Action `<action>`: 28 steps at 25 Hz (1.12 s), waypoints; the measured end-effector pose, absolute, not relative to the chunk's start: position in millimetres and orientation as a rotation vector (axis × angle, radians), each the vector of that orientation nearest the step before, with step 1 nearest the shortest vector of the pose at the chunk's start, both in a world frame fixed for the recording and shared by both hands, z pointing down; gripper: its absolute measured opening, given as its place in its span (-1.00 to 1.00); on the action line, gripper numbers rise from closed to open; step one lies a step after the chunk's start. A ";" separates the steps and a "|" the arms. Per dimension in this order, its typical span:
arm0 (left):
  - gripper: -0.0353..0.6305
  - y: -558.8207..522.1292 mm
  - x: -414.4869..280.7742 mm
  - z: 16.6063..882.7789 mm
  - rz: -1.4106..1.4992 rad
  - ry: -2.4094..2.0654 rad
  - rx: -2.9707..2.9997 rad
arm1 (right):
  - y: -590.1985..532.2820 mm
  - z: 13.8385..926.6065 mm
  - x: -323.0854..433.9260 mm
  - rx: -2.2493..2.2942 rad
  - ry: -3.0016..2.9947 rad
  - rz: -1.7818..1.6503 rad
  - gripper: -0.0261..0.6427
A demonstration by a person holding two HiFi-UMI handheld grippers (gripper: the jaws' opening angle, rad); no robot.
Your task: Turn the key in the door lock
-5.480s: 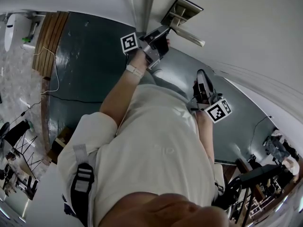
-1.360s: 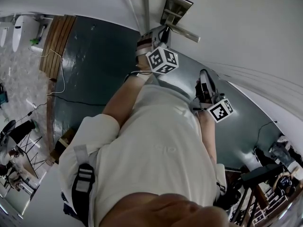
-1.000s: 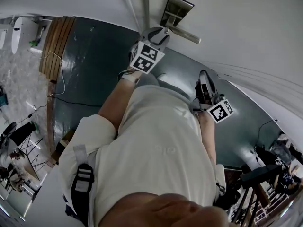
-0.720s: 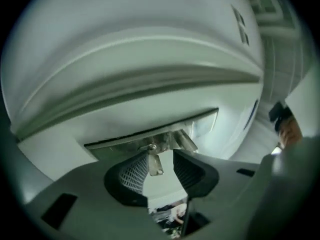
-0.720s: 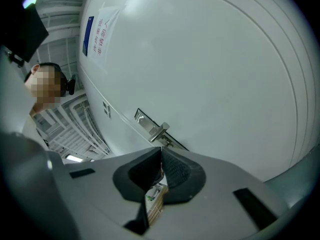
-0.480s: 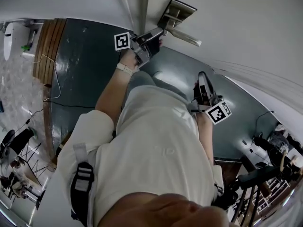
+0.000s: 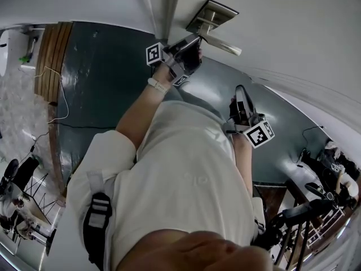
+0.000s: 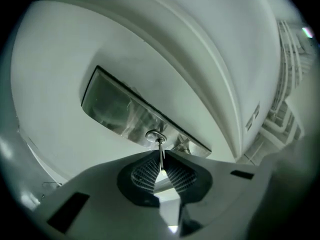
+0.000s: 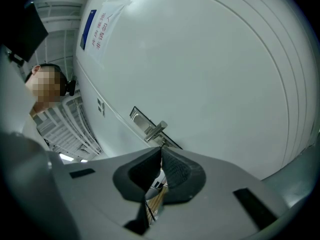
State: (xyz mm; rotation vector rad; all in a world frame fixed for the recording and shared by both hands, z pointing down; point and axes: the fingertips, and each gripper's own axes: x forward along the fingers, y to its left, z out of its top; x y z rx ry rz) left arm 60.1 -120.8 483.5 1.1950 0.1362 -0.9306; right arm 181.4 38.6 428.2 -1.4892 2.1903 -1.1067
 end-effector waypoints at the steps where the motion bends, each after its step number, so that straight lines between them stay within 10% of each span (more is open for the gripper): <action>1: -0.80 -120.7 59.8 483.7 -0.929 0.119 1.191 | 38.7 427.5 180.1 -1.489 2.192 -1.106 -0.85; 28: -0.76 -140.1 66.5 486.2 -0.270 -0.563 1.900 | 19.1 418.5 181.3 -1.397 2.211 -1.110 -0.86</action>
